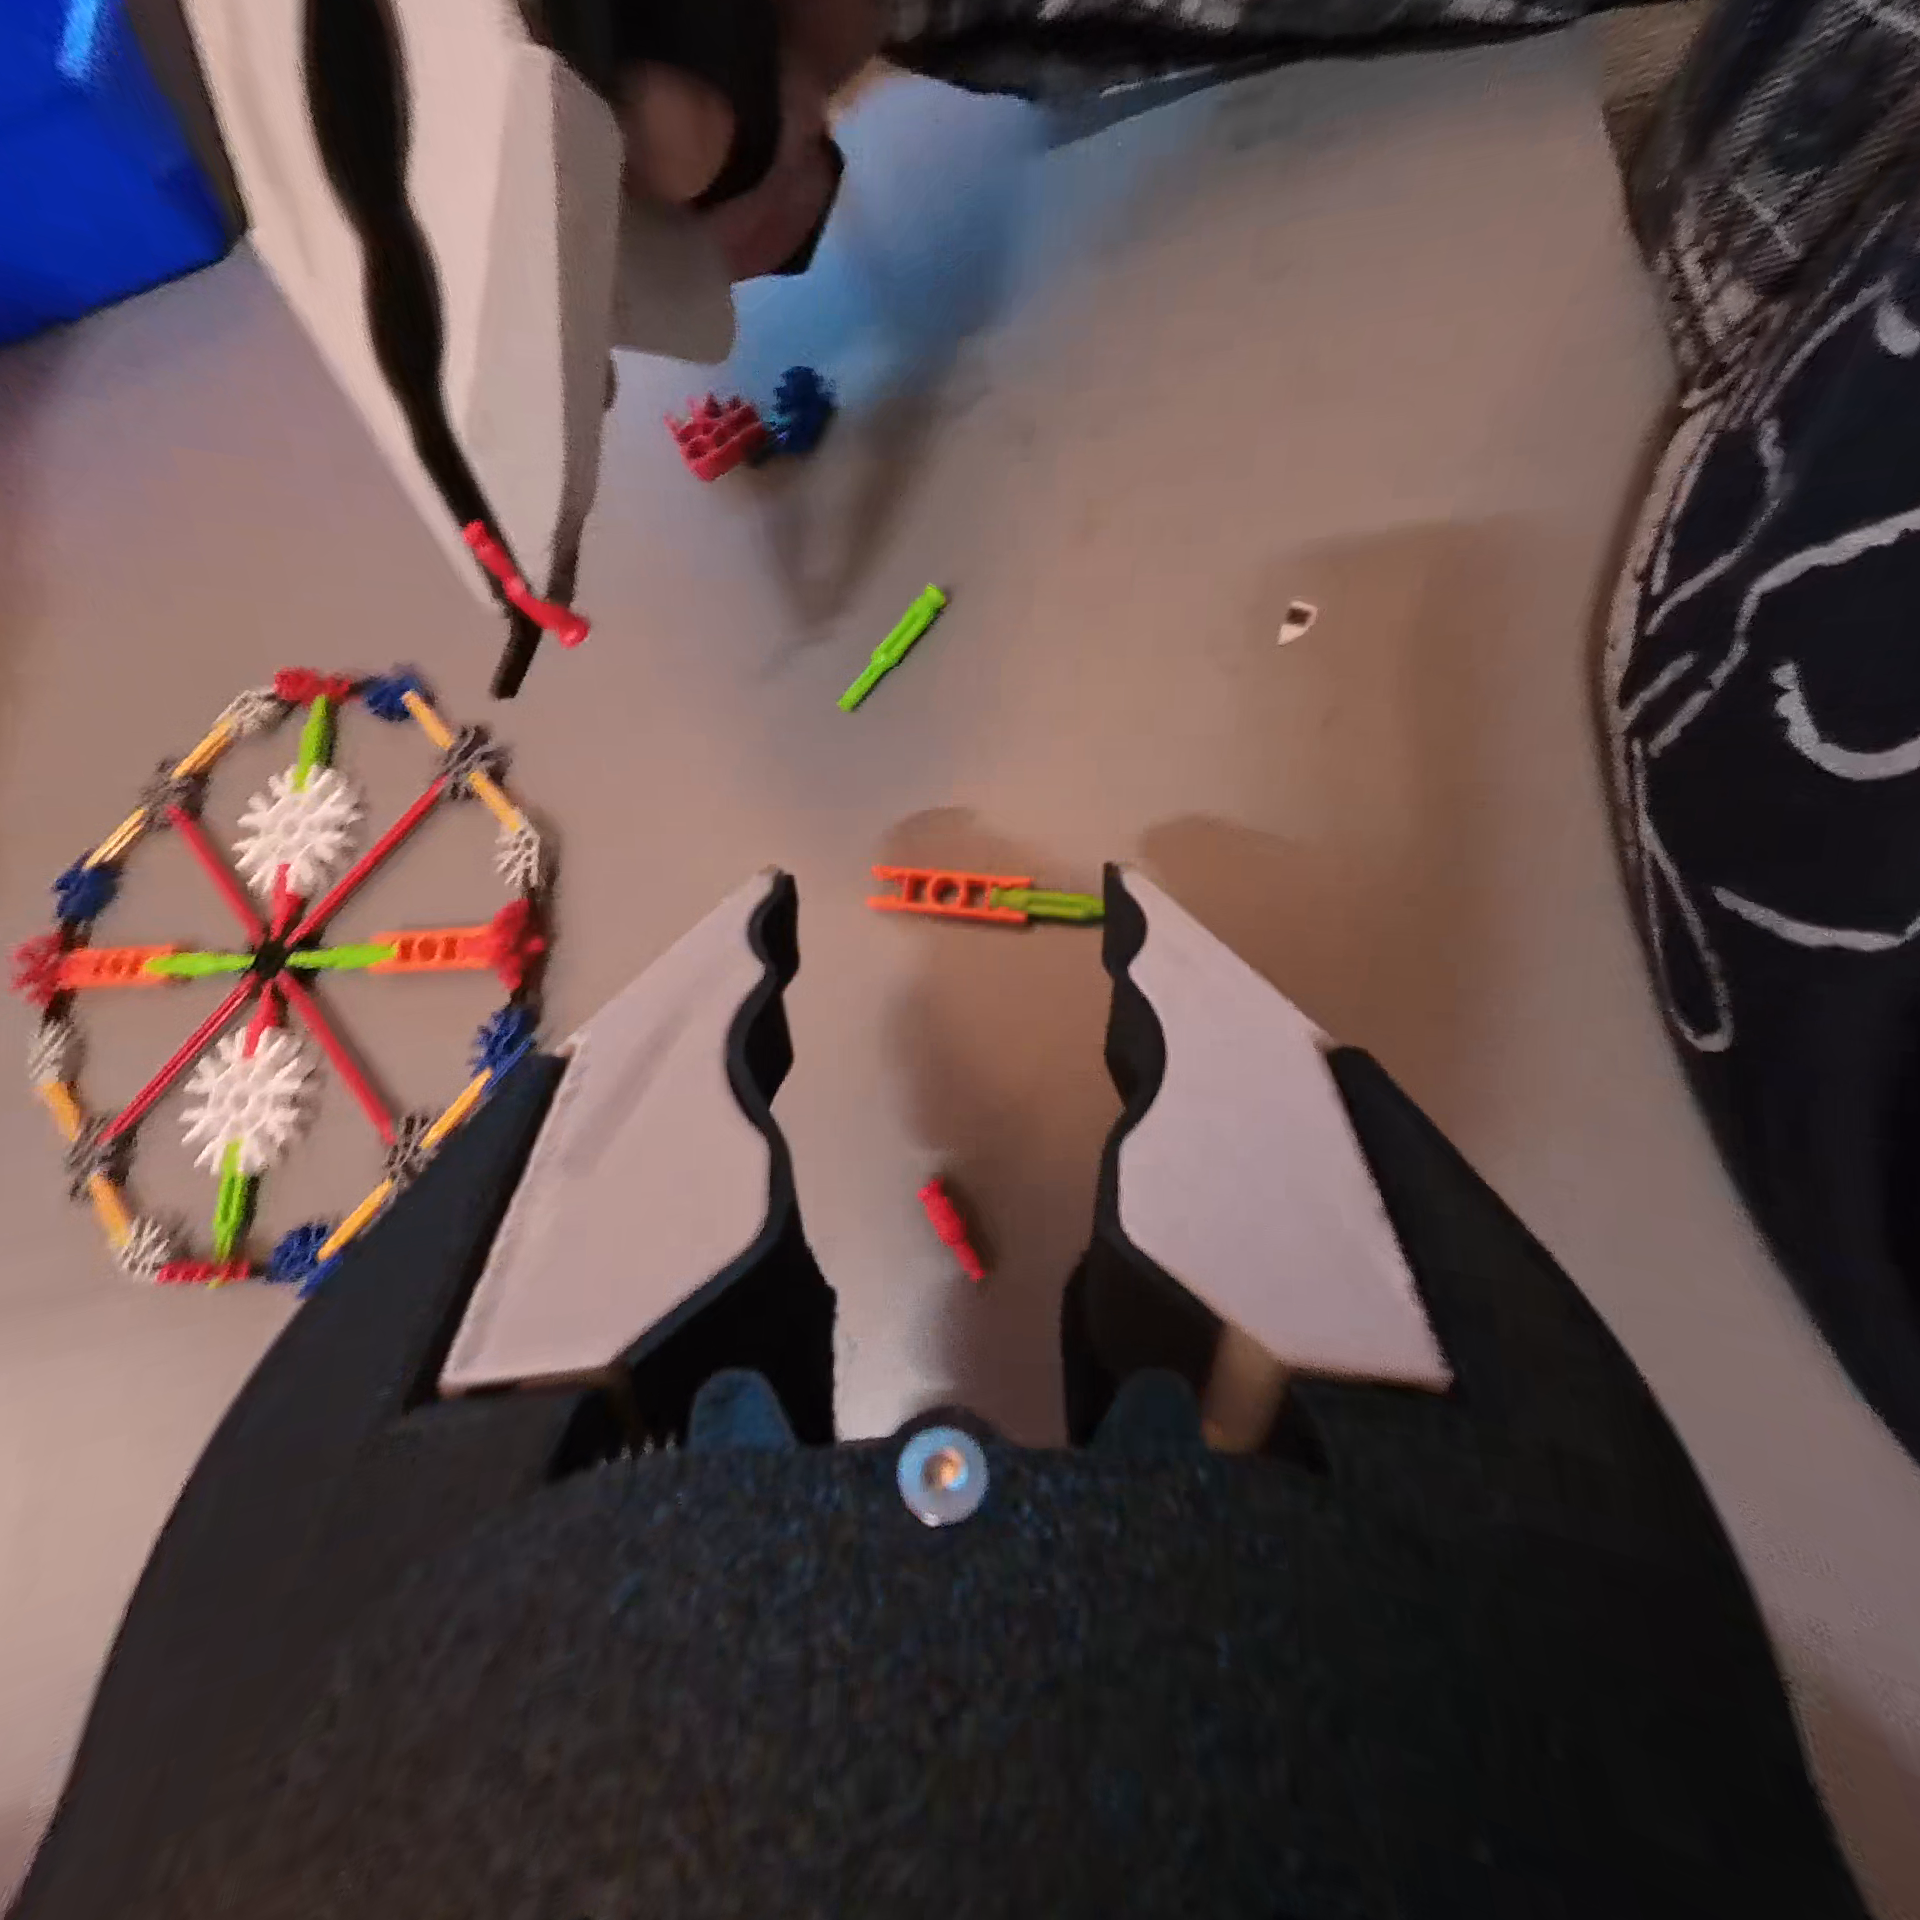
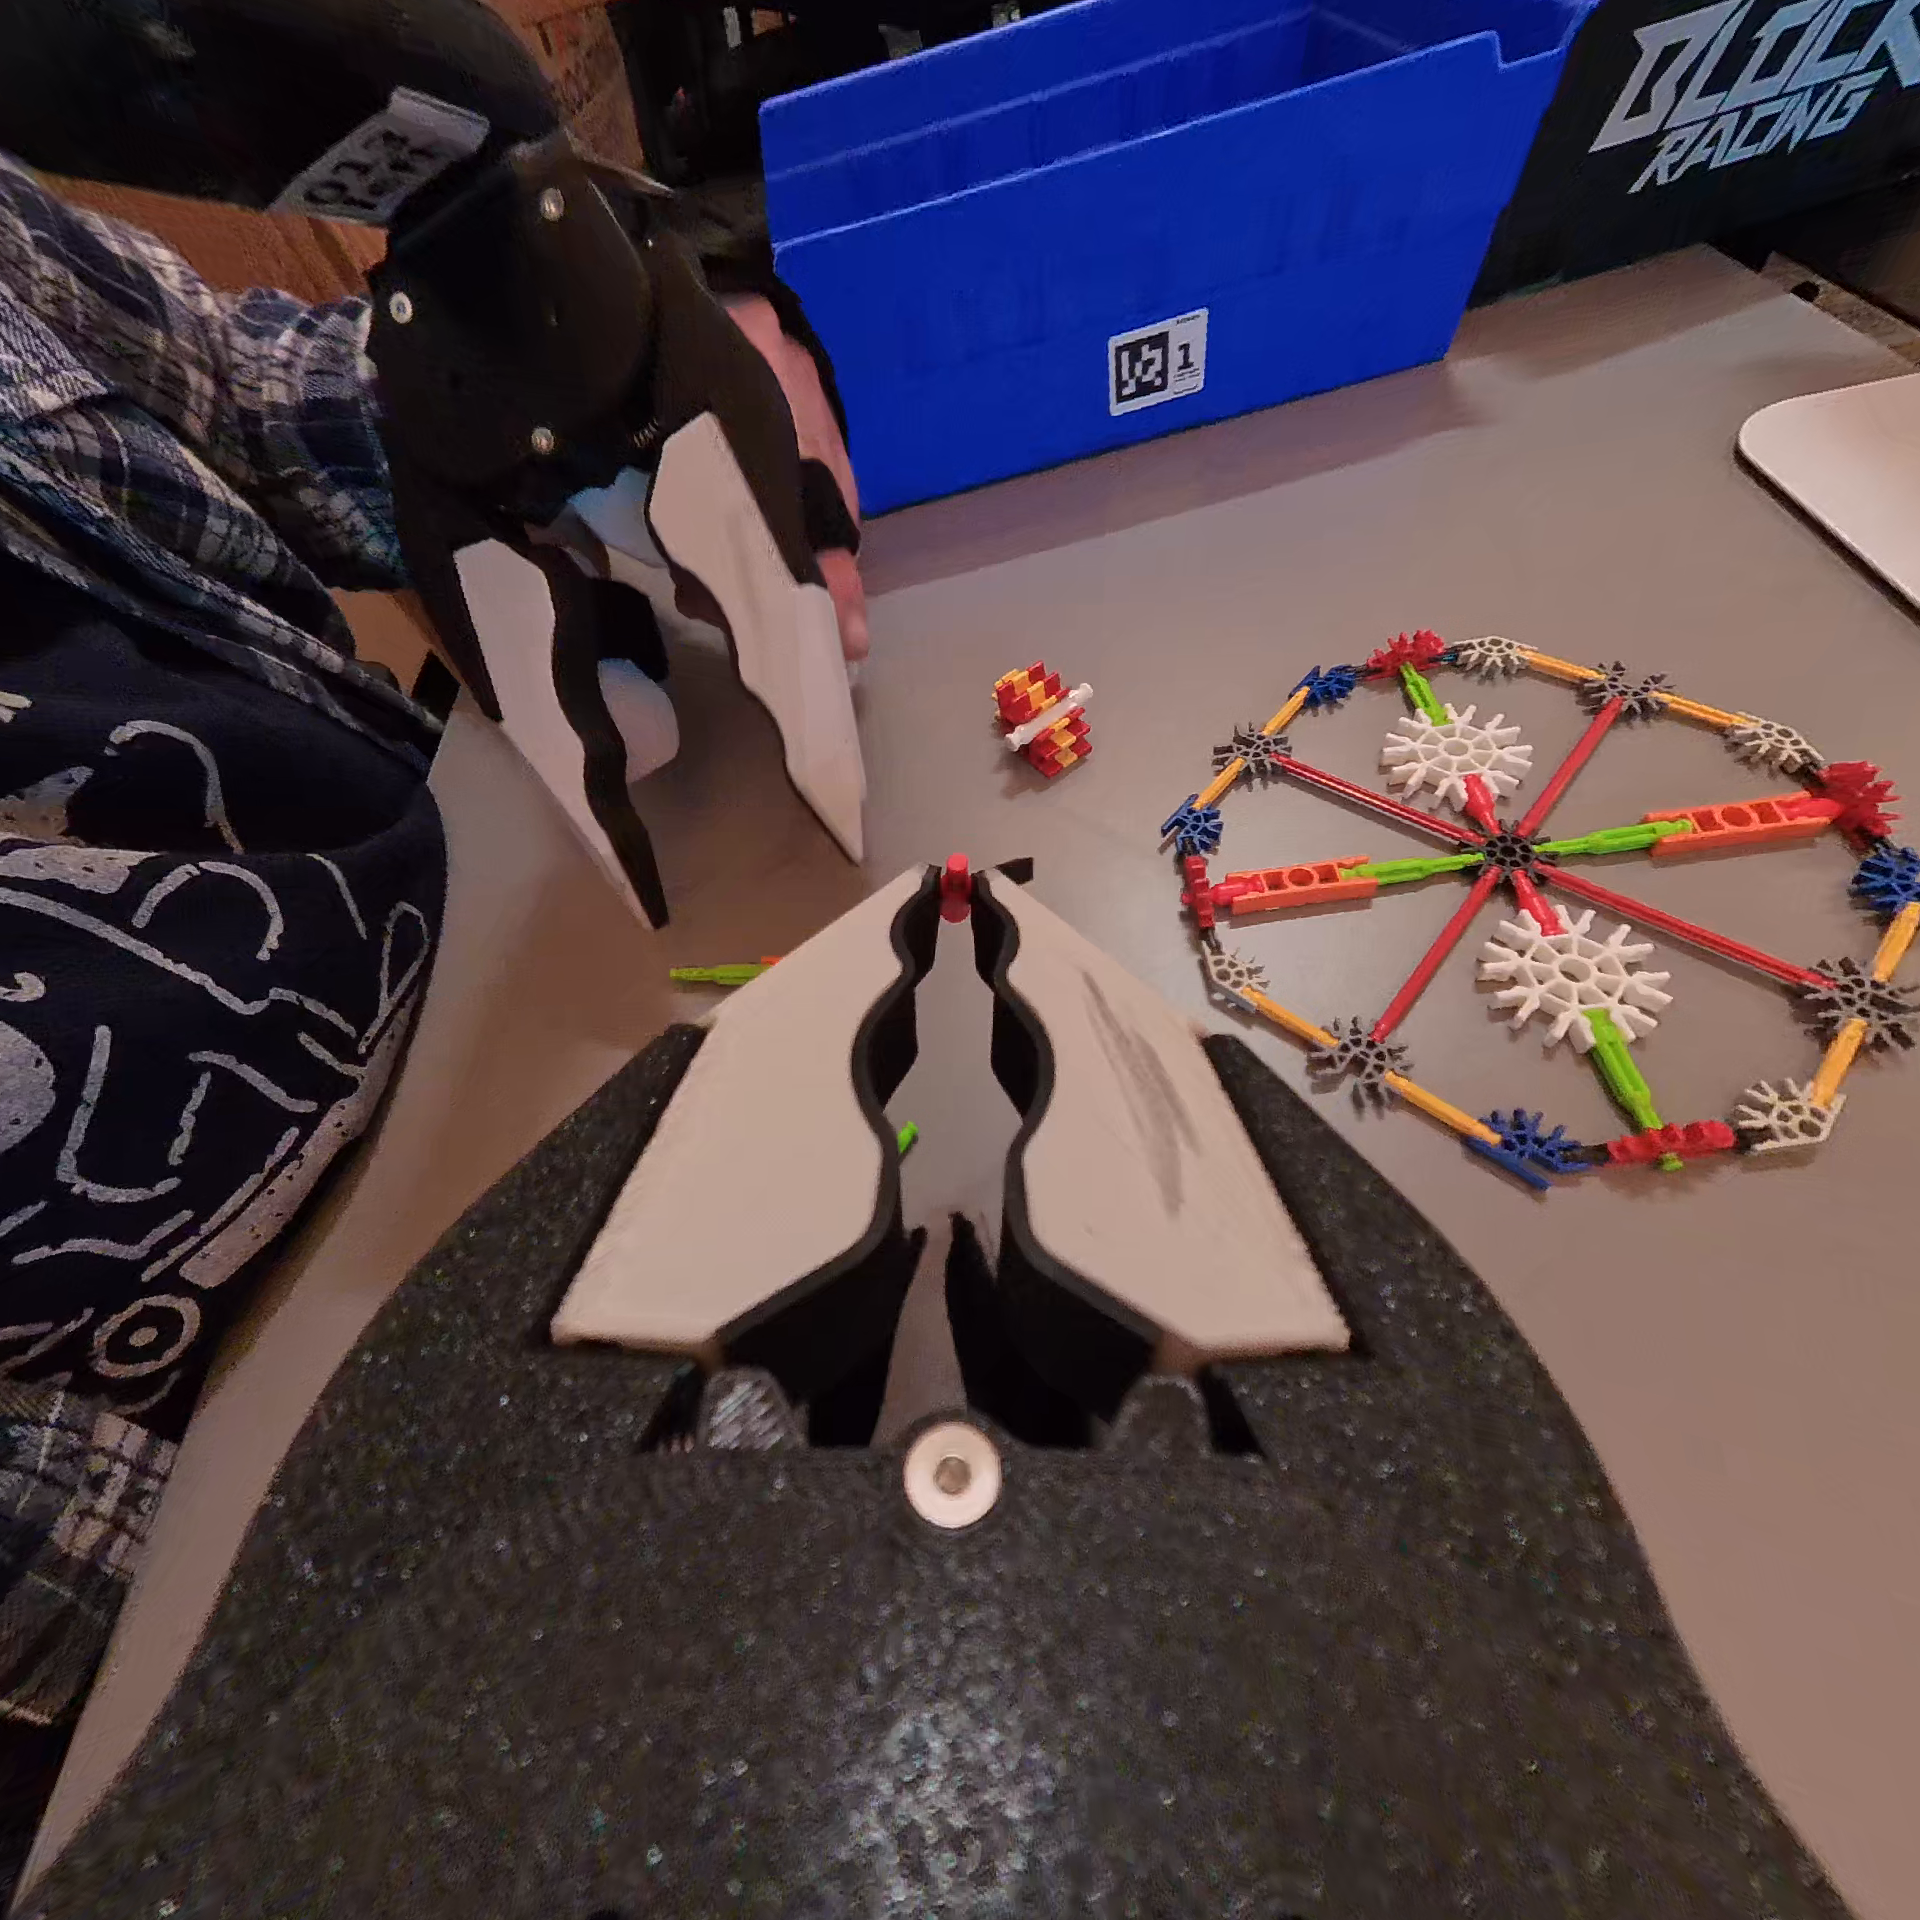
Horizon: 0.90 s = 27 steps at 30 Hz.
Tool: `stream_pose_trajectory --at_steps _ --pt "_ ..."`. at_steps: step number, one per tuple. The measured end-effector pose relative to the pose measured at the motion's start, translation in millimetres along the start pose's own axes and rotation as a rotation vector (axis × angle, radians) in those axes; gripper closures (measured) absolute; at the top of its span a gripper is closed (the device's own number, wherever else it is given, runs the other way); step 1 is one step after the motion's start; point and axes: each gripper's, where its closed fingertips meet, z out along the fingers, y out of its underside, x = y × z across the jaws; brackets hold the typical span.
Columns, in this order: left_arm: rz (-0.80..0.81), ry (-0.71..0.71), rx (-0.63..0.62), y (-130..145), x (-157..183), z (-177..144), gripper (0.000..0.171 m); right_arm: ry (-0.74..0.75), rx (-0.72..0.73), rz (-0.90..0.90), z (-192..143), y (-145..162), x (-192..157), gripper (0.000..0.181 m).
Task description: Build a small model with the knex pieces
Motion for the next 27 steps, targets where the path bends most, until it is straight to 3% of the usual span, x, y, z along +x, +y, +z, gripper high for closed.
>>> stream_pose_trajectory --at_steps 5,14,27 --pt "0.055 0.058 -0.078 11.3 6.7 14.1 0.124 0.018 0.001 0.024 1.5 5.7 -2.2 0.177" --pt "0.013 0.112 -0.081 12.8 15.4 25.3 0.132 0.04 0.011 0.038 -1.0 9.2 0.7 0.177" --pt "-0.242 -0.058 -0.108 20.1 -23.2 30.1 0.135 0.048 0.012 0.061 -1.9 15.8 8.1 0.177"
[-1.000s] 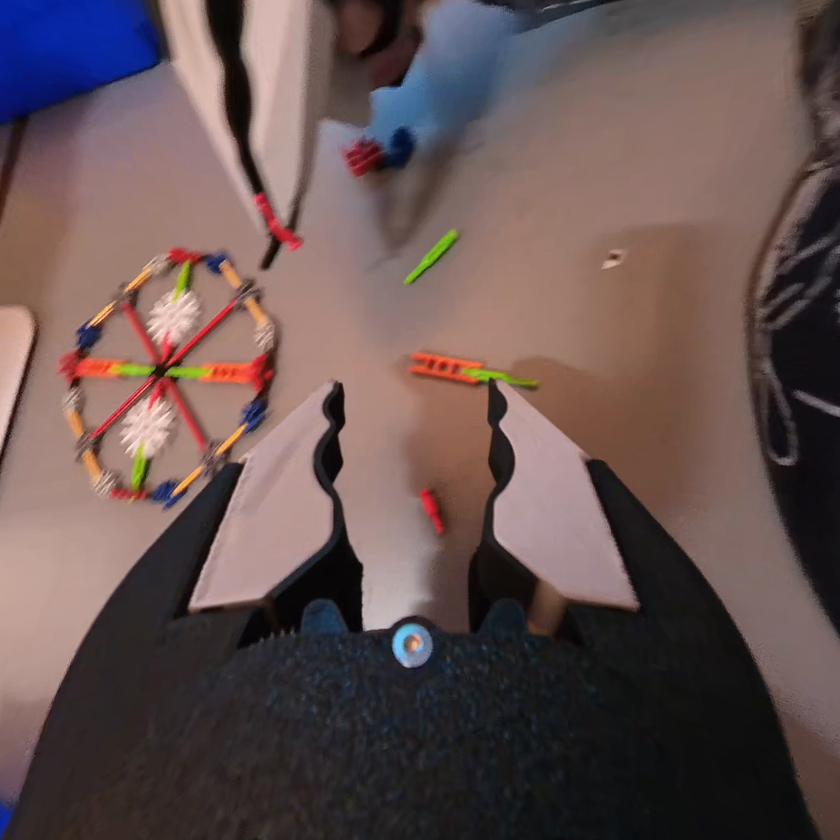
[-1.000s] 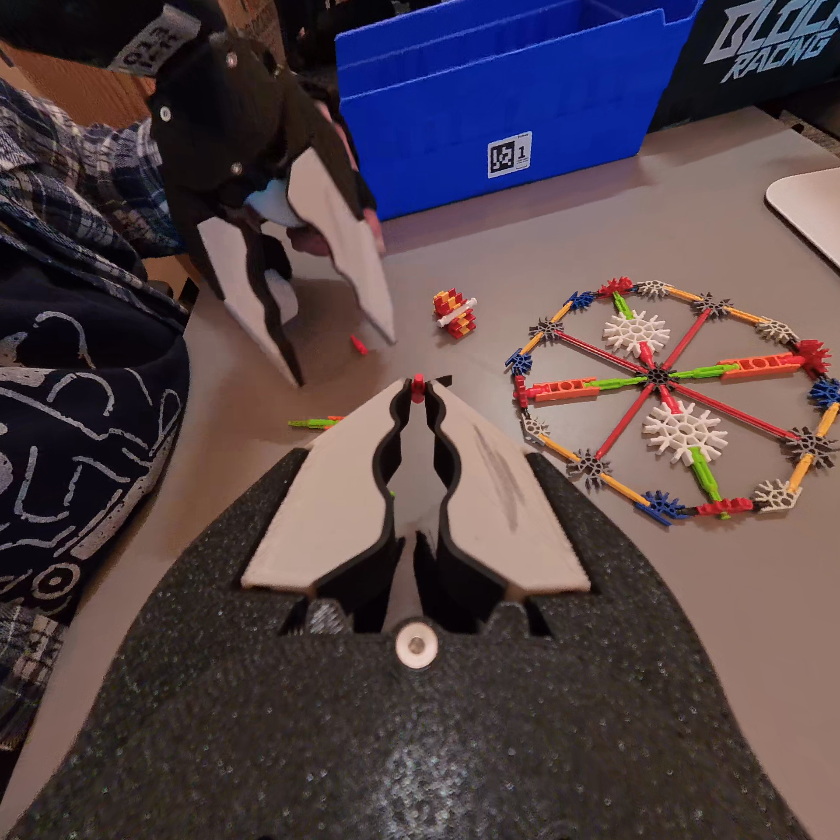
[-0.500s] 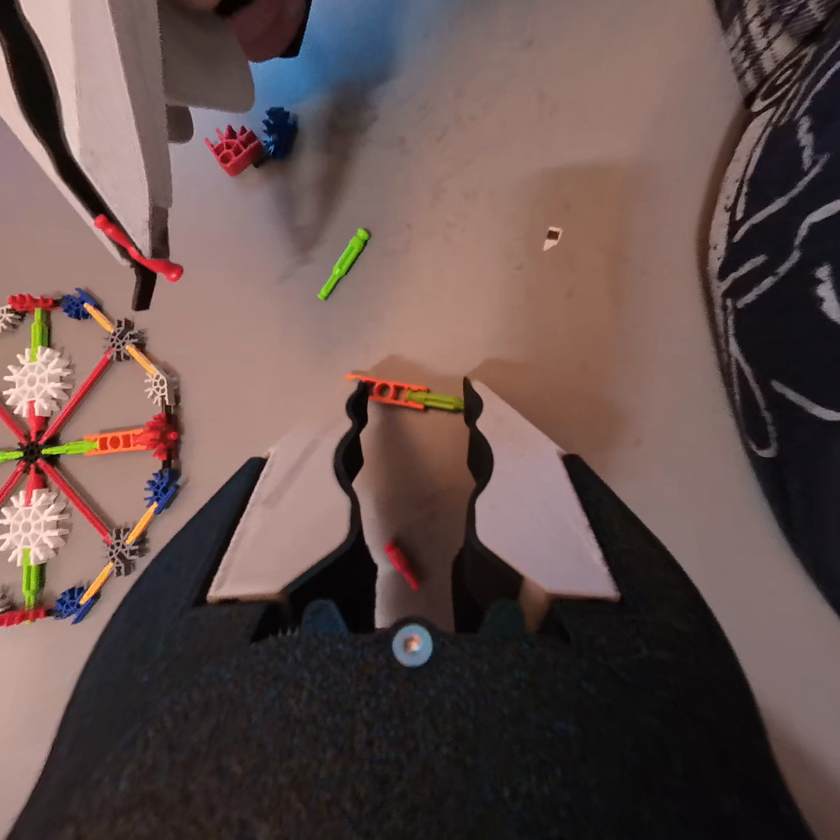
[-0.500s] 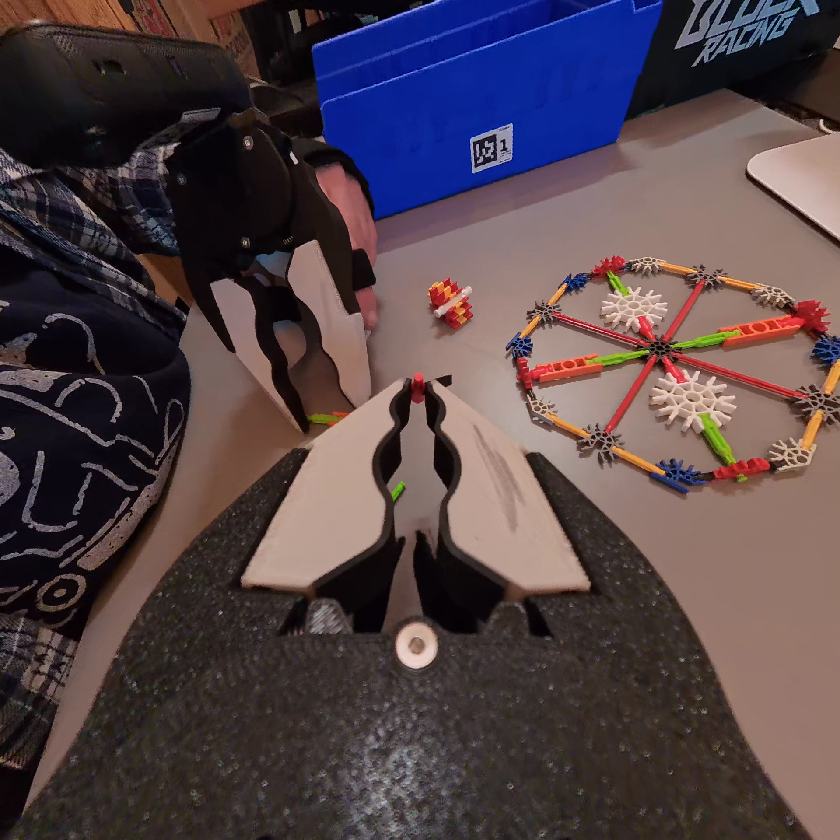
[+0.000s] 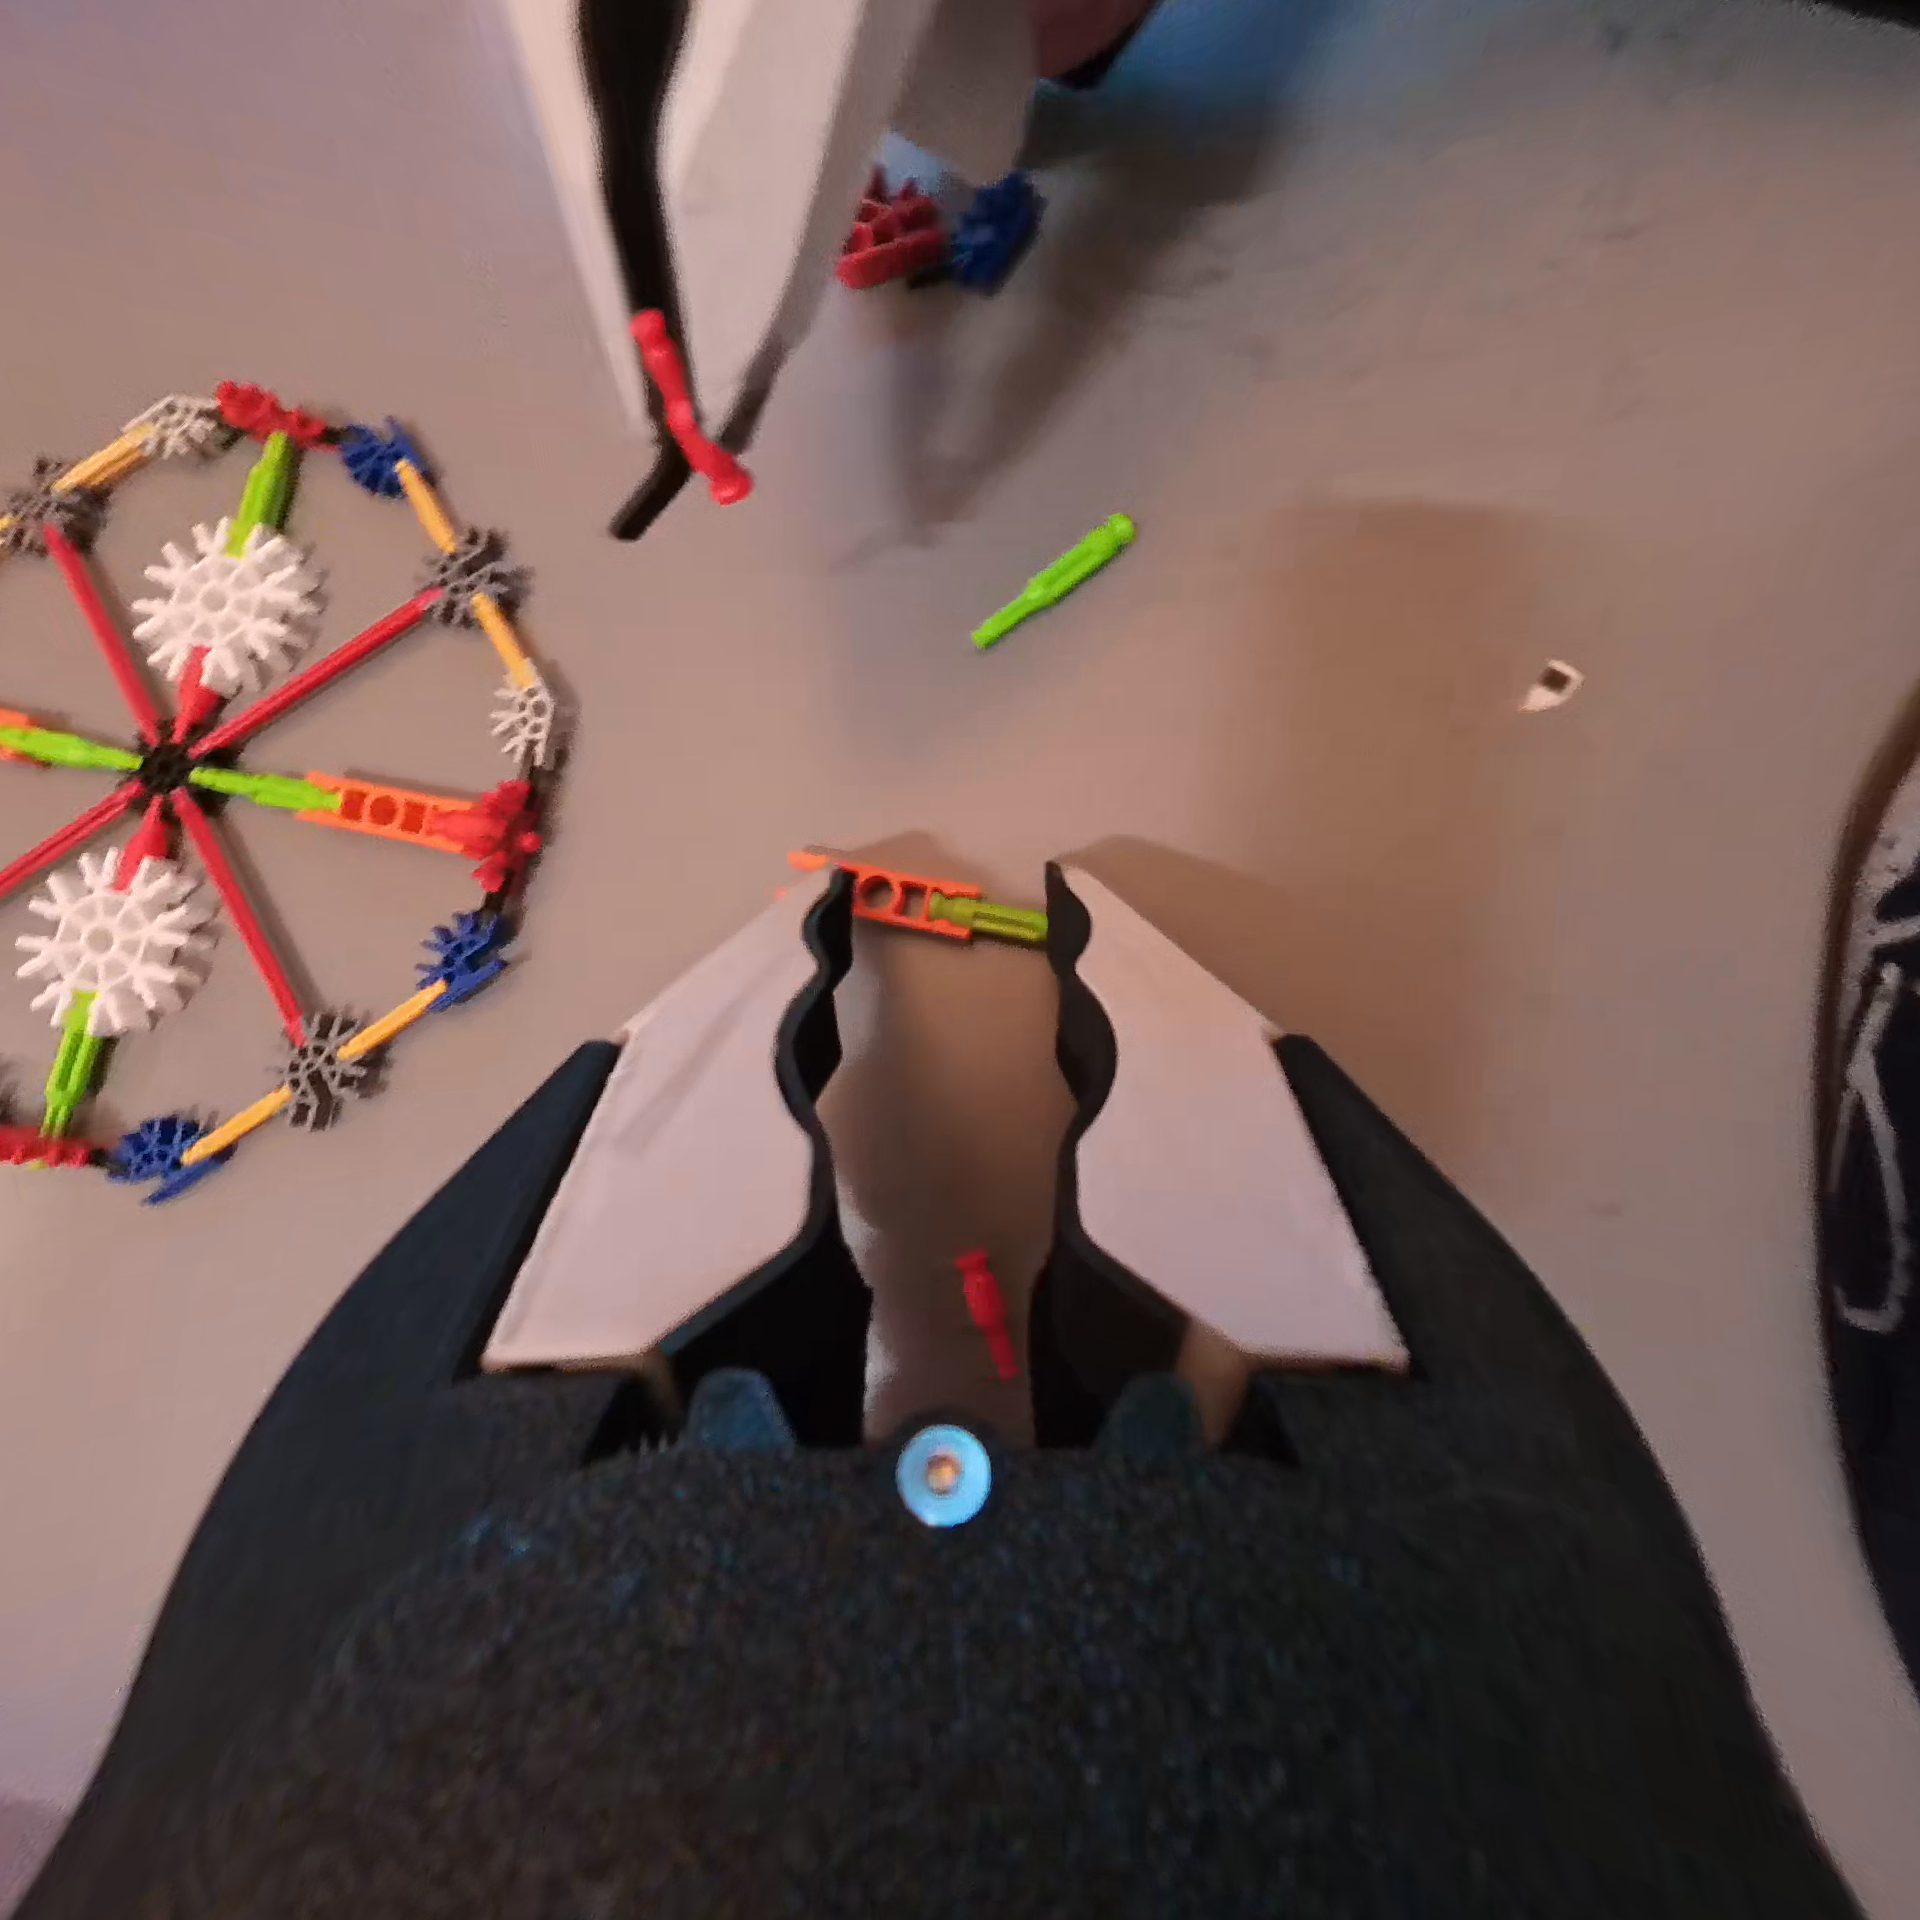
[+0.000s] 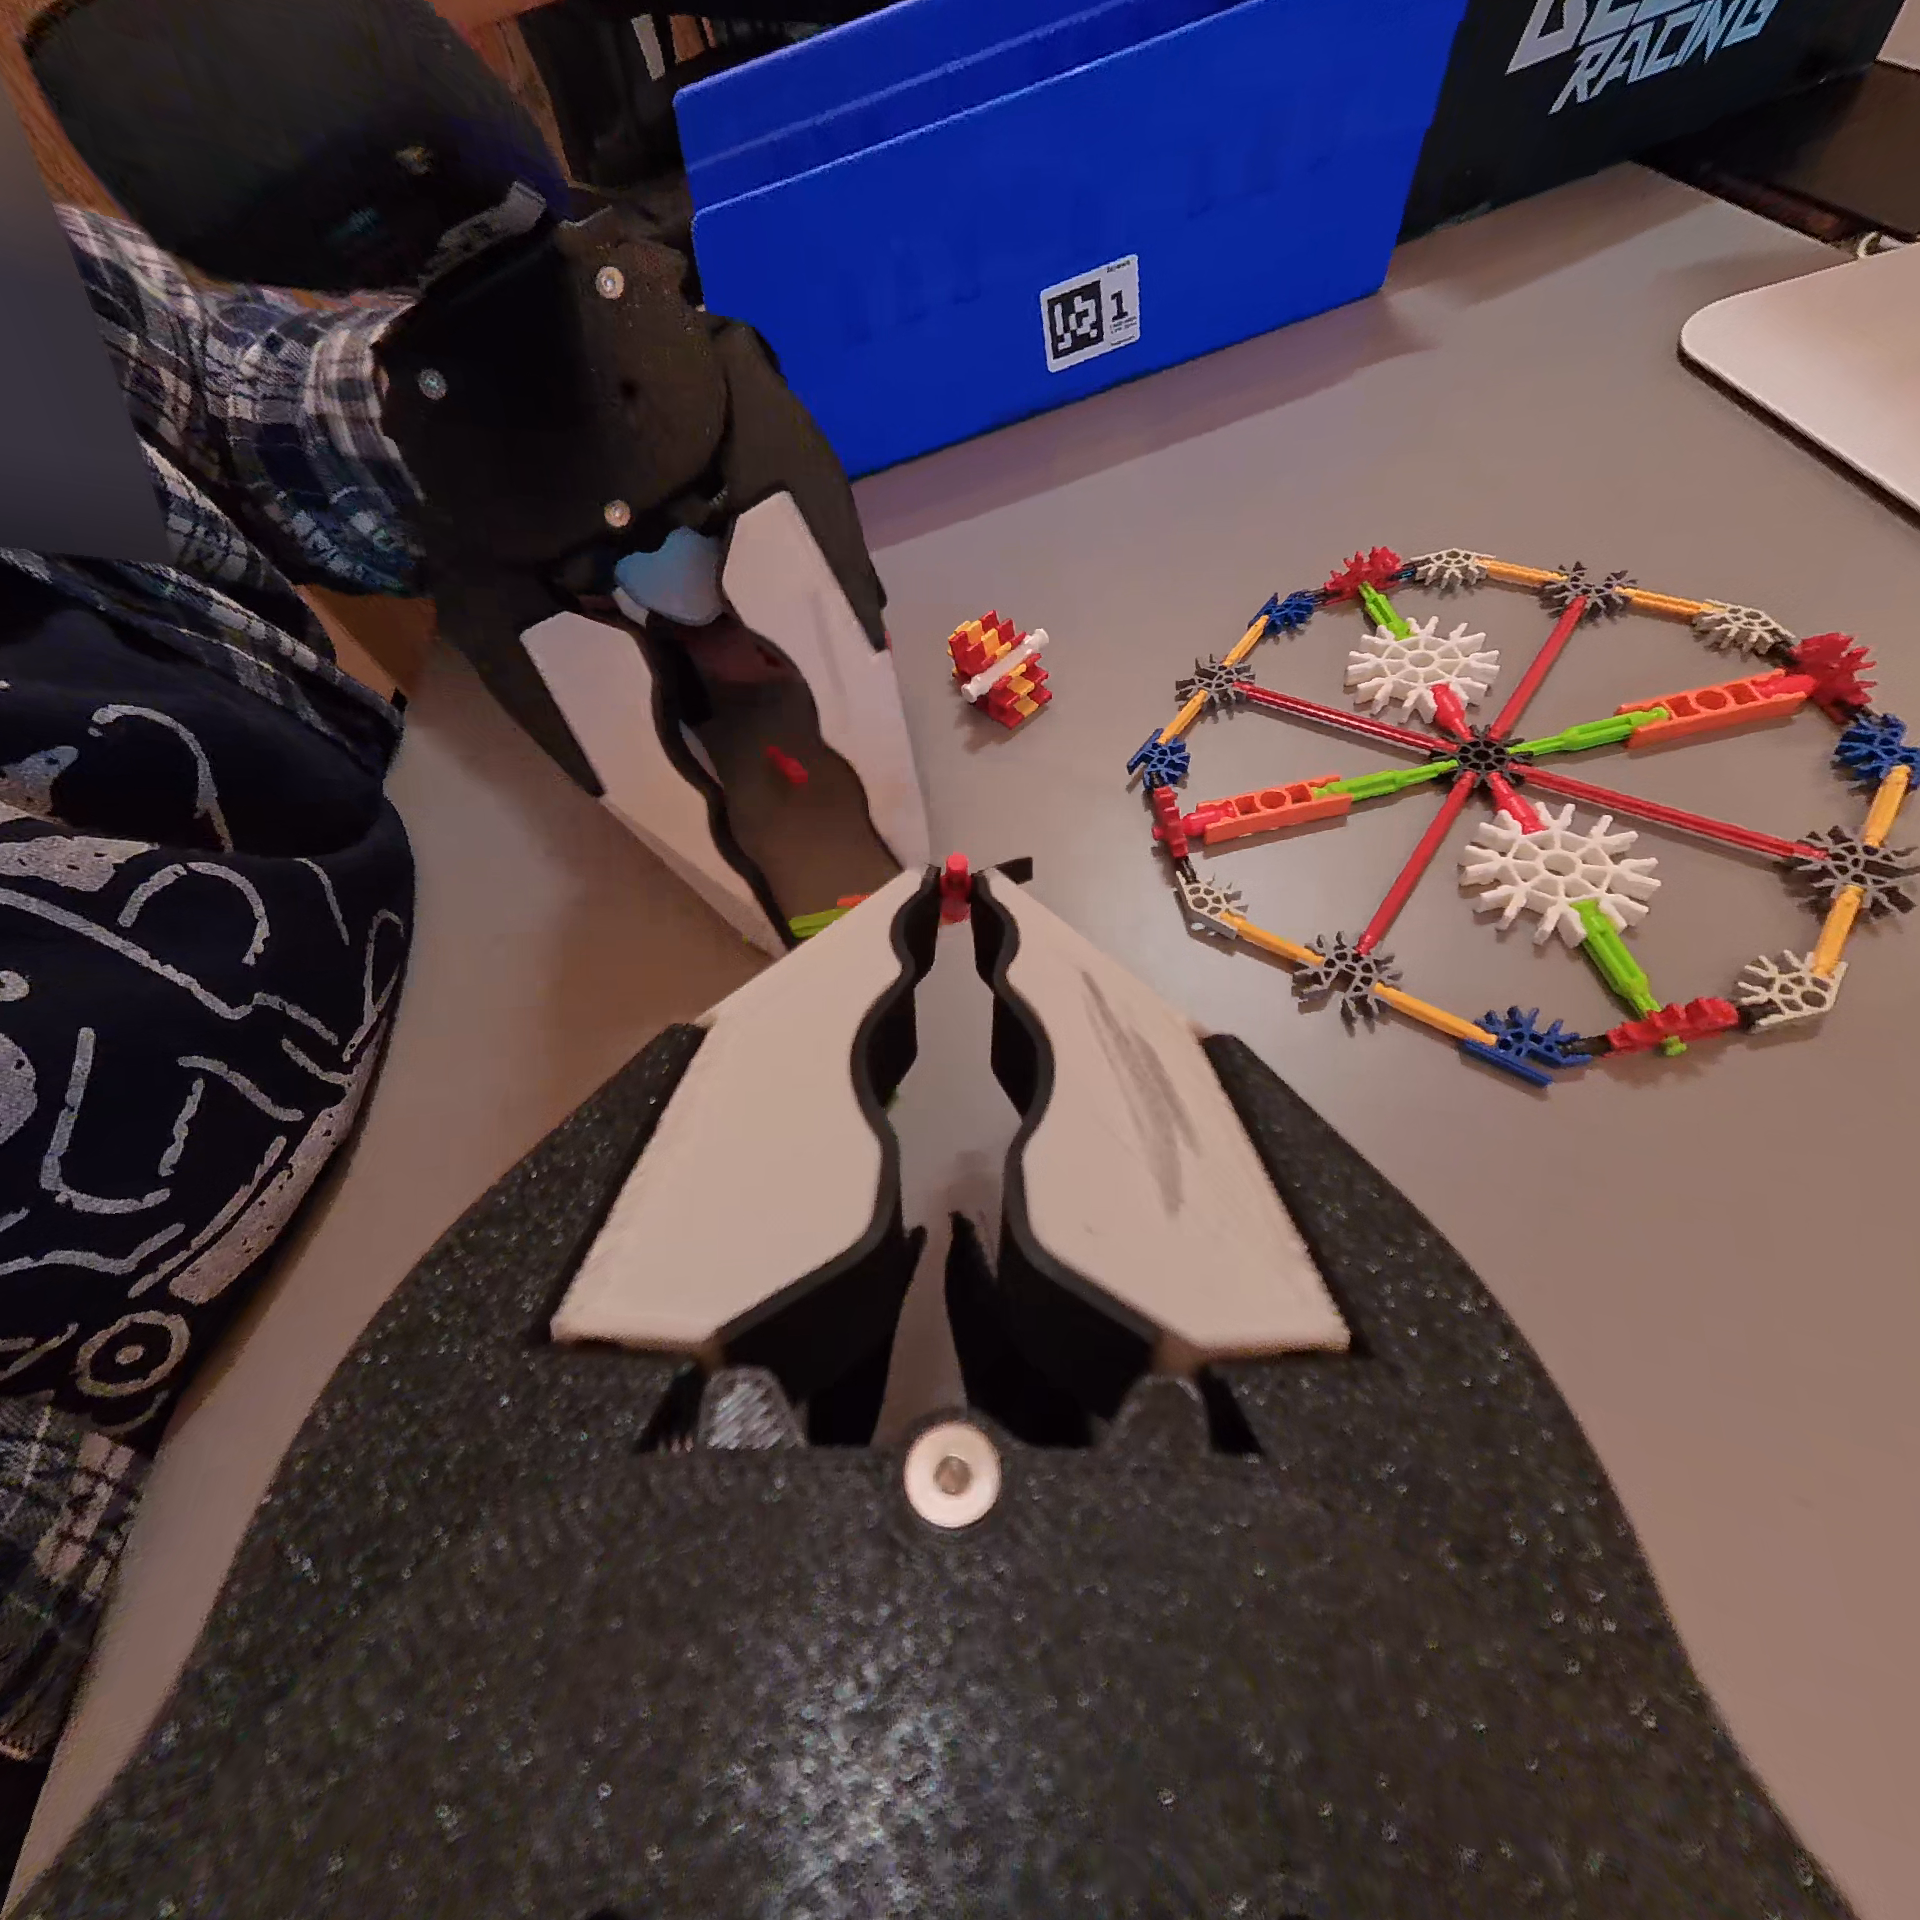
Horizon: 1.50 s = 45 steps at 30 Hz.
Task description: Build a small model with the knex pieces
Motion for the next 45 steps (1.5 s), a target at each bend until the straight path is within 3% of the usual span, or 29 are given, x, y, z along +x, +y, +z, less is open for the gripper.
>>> stream_pose_trajectory --at_steps 5,10,19,24,37,45 --pt "-0.031 -0.002 0.022 -1.5 -5.7 -5.5 0.121 0.01 -0.001 -0.004 -0.6 -0.8 0.4 0.177" --pt "-0.038 0.026 0.019 -1.4 -3.0 -19.2 0.121 0.02 0.004 -0.008 -2.7 -3.3 0.0 0.177" --pt "-0.063 0.047 -0.072 26.3 18.0 -28.7 0.115 0.029 -0.001 -0.01 1.6 -3.6 1.4 0.177" --pt "-0.038 0.032 -0.009 13.1 18.7 -27.2 0.113 0.04 -0.01 -0.01 -0.9 0.0 1.9 0.177" --pt "-0.018 0.0 -0.032 10.4 3.7 -10.5 0.11 0.05 -0.044 -0.017 1.4 7.2 3.3 0.177" --pt "0.012 -0.057 0.064 -4.9 -8.0 -24.7 0.11 0.043 -0.036 -0.026 4.6 -1.4 -4.4 0.177"
